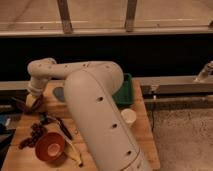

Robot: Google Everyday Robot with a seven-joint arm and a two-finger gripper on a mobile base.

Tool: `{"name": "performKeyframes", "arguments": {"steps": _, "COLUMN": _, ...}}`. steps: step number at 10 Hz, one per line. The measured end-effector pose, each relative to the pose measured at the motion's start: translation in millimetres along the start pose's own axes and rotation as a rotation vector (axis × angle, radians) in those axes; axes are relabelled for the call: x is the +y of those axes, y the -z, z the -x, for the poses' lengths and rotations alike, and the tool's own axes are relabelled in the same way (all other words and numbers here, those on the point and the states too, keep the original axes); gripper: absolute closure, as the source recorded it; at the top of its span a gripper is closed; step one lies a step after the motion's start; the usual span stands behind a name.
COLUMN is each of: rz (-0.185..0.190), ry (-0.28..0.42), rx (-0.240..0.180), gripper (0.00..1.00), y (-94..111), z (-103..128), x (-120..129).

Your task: Wipe purple bowl with eraser

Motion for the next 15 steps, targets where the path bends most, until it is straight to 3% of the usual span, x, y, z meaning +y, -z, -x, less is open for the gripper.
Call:
{"name": "performKeyframes", "arguments": {"steps": 3, "rz": -0.011, "ry": 0.033, "rx": 0.003, "gripper": 1.0, "y": -13.2, "z": 15.4, "x": -2.6}}
{"name": "performKeyframes", "arguments": {"steps": 4, "rz": -0.028, "ry": 0.031, "rx": -0.008, "gripper": 1.0, "y": -13.6, "z": 16.4, "x": -4.7}}
{"name": "performKeyframes", "arguments": {"steps": 9, "rz": -0.039, "ry": 0.017, "rx": -0.013, "gripper": 1.0, "y": -13.5, "z": 13.3, "x": -7.3}}
{"name": "performKeyframes", "arguments": {"steps": 13, "rz": -0.092, "ry": -0.075, "rx": -0.06, "gripper": 1.0, "y": -17.7, "z": -11.4, "x": -52.6}}
{"name": "performKeyframes", "arguments": {"steps": 15, "rz": -0.11, "ry": -0.099, "rx": -0.064, "gripper": 1.0, "y": -20.6, "z": -18.5, "x": -67.6}}
